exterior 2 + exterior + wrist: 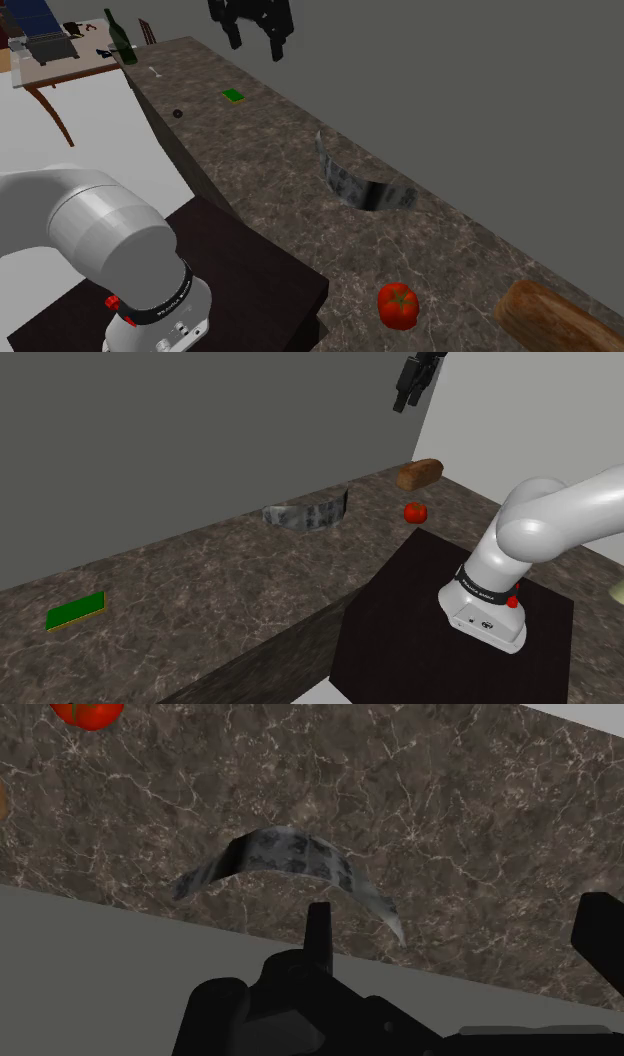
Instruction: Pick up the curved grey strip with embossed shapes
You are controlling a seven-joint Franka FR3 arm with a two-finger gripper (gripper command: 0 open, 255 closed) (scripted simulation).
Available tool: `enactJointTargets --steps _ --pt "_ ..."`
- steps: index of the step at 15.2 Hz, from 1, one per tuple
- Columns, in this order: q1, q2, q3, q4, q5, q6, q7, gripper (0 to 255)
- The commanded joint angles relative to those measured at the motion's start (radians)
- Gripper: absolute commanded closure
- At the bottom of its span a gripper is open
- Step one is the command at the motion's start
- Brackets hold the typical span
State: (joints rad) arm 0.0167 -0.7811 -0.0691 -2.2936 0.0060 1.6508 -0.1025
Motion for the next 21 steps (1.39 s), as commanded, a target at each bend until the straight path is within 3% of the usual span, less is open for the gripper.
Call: enactJointTargets --steps 1,11,21 --pt "0.000 0.000 0.000 0.000 0.000 0.000 0.000 0" --pt "0.065 0.248 -0.118 -0.083 -0.035 0.282 -0.286 0" --pt "0.134 0.603 -0.204 -0.029 0.010 0.527 -0.587 0"
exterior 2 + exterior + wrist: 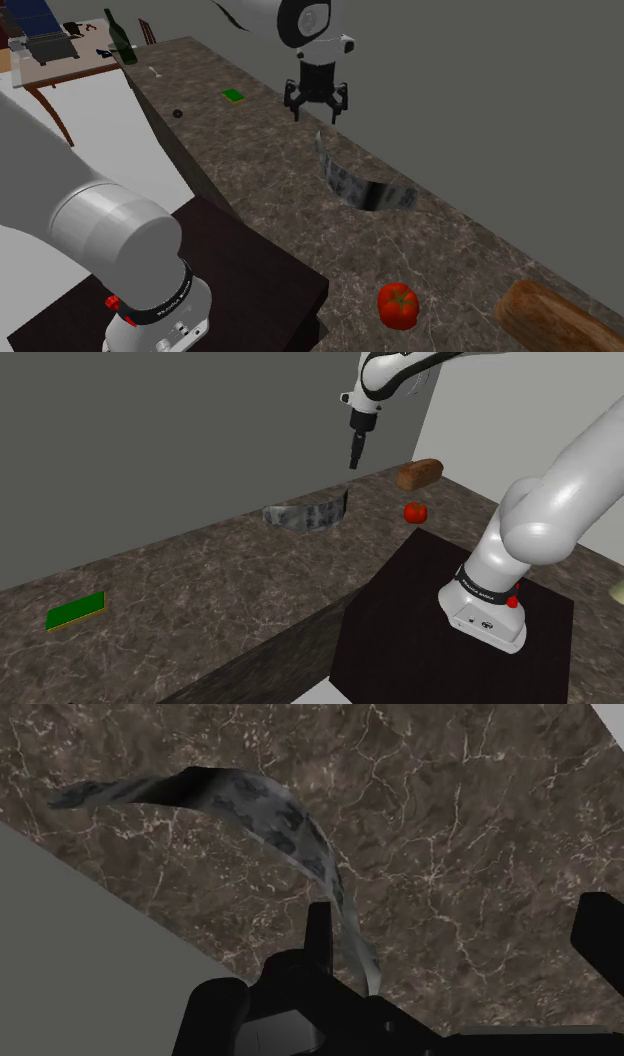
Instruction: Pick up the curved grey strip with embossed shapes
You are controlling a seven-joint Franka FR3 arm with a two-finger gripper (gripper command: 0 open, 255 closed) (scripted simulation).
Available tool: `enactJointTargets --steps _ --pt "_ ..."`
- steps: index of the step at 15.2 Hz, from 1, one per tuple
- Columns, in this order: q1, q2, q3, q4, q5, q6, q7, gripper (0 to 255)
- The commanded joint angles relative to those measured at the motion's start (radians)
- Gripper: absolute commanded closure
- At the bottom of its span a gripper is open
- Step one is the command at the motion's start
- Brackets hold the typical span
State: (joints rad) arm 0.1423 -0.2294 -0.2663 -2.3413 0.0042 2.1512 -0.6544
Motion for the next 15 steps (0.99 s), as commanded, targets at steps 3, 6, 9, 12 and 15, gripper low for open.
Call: enactJointTargets --steps 3,6,9,12,15 --pt "0.022 0.169 -0.017 0.060 0.045 0.085 -0.131 0" --pt "0.028 0.289 -0.016 0.110 0.083 0.133 -0.225 0" --pt "0.025 0.408 -0.003 0.171 0.119 0.173 -0.313 0" --pt "0.015 0.526 0.020 0.240 0.146 0.204 -0.392 0" --pt "0.002 0.641 0.047 0.318 0.161 0.228 -0.460 0"
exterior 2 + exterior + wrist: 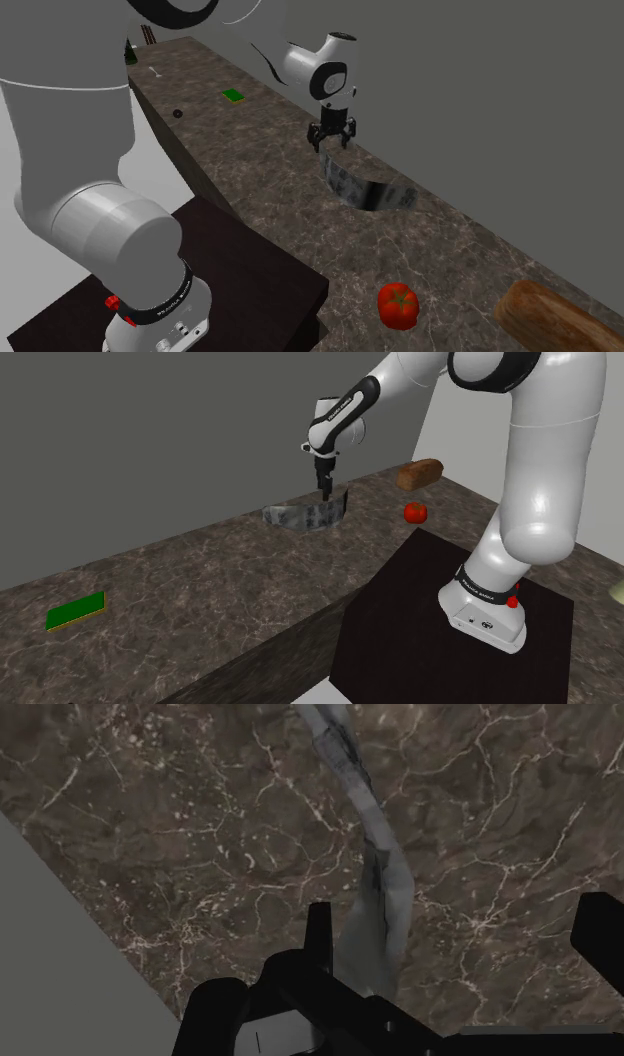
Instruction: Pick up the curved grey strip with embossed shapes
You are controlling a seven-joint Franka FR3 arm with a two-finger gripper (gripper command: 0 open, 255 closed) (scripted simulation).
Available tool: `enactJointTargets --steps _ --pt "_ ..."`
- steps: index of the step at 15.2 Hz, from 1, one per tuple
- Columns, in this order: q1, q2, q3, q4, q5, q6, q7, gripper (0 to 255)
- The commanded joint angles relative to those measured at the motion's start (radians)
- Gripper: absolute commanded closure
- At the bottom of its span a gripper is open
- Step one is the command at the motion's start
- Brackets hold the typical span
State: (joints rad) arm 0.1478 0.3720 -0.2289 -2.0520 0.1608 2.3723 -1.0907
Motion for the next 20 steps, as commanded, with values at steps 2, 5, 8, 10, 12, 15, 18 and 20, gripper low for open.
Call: enactJointTargets --steps 2,5,8,10,12,15,18,20 --pt "-0.010 0.093 0.022 0.067 0.008 0.015 -0.051 0" --pt "-0.015 0.123 0.029 0.068 0.017 0.044 -0.058 0" --pt "-0.019 0.155 0.036 0.070 0.027 0.073 -0.065 0" --pt "-0.022 0.172 0.040 0.072 0.032 0.088 -0.068 0" --pt "-0.022 0.171 0.040 0.072 0.032 0.088 -0.068 255" --pt "-0.022 0.173 0.040 0.074 0.032 0.088 -0.068 255" --pt "-0.022 0.173 0.040 0.074 0.032 0.087 -0.068 255" --pt "-0.022 0.173 0.040 0.074 0.032 0.087 -0.068 255"
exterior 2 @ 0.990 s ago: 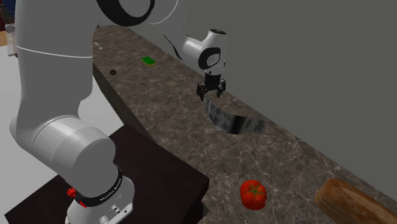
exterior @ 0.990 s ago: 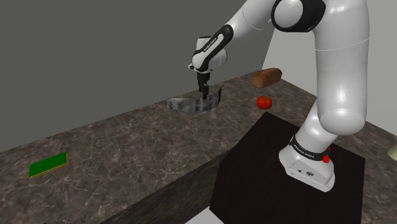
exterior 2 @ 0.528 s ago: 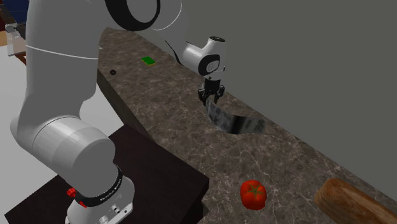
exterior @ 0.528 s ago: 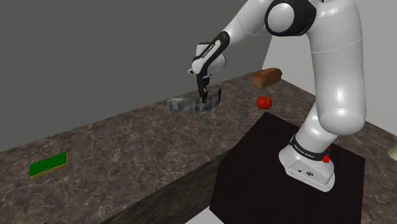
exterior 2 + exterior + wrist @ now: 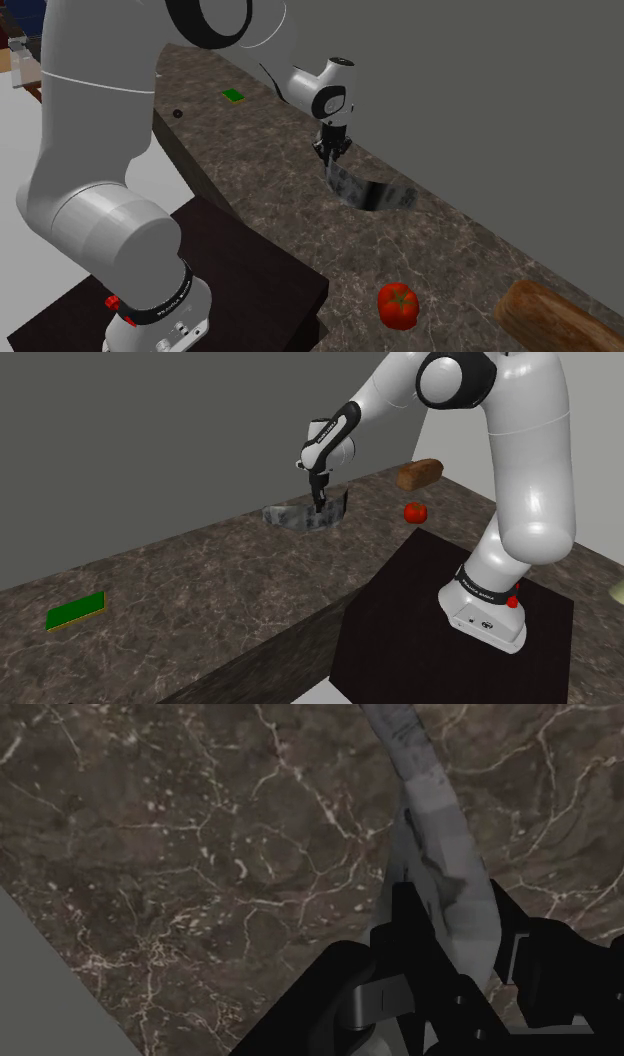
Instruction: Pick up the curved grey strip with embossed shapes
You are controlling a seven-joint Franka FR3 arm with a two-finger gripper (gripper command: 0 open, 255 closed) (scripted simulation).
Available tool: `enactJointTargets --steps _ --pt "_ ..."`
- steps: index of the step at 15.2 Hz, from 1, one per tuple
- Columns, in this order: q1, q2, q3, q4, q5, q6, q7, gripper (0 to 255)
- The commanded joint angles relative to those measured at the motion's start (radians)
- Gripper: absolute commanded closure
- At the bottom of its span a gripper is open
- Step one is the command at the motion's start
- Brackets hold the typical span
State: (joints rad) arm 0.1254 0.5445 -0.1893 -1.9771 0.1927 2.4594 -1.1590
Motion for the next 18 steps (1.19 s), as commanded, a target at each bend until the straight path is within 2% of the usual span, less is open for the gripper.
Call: enactJointTargets --steps 1,18 --pt "0.000 -0.001 0.000 -0.003 0.000 0.001 0.000 255" --pt "0.022 -0.151 -0.031 0.000 -0.049 -0.150 0.034 255"
